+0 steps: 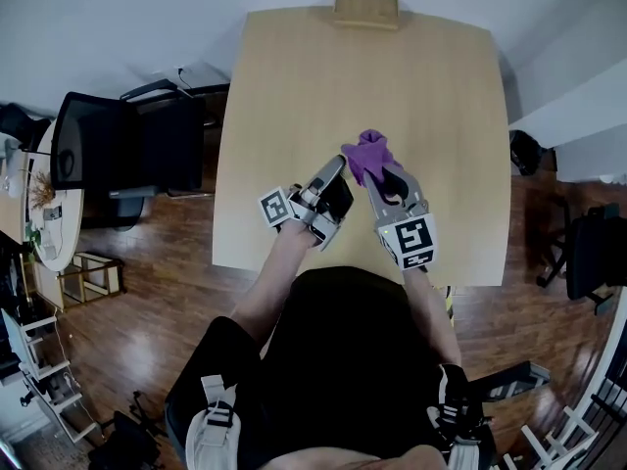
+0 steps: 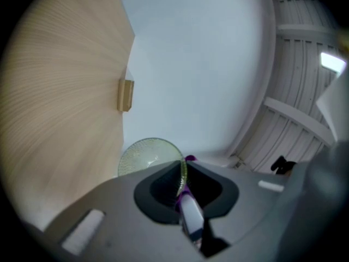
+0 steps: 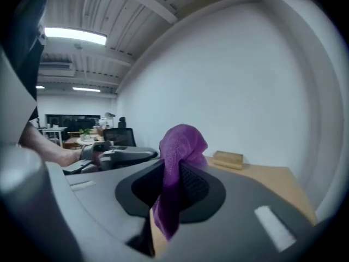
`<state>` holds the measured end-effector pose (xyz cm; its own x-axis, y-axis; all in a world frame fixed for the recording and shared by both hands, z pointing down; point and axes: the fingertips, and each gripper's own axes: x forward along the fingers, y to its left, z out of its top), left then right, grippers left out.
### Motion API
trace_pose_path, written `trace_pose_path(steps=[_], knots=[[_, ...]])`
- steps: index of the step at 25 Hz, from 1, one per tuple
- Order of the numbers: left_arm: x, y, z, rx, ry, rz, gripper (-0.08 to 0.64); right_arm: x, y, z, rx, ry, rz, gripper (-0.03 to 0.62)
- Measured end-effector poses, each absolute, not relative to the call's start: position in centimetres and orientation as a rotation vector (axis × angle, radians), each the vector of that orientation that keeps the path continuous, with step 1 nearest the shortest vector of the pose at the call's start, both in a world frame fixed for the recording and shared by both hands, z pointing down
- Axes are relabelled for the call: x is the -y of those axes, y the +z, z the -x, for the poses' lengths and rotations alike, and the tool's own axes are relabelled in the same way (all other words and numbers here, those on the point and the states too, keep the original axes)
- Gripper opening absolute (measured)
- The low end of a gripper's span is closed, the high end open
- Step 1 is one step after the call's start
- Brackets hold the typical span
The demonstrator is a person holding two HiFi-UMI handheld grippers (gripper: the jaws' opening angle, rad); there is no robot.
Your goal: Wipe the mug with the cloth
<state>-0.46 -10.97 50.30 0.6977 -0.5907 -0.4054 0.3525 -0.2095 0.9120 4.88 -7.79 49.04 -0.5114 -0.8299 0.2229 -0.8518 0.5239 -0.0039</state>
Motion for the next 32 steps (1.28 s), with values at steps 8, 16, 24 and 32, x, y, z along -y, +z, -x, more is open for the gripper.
trace_pose_path(steps=[8, 16, 24, 32], knots=[[11.4, 48.8, 2.9, 0.147, -0.973, -1.588, 0.046, 4.9, 55.3, -3.5, 2.433, 0.154, -1.084, 0.06], [11.5, 47.2, 2.6, 0.113, -0.988, -1.626, 0.046, 8.0, 46.0, -12.7, 2.967, 0.756, -1.69, 0.06], [10.3, 46.1, 0.6, 0.028, -0.956, -1.702, 0.047, 5.1, 51.9, -3.0, 2.901, 0.562, -1.116, 0.06], [7.7, 45.0, 2.1, -0.06, -0.819, -1.969, 0.043, 7.8, 44.2, -14.7, 3.069, 0.924, -1.52, 0.06]])
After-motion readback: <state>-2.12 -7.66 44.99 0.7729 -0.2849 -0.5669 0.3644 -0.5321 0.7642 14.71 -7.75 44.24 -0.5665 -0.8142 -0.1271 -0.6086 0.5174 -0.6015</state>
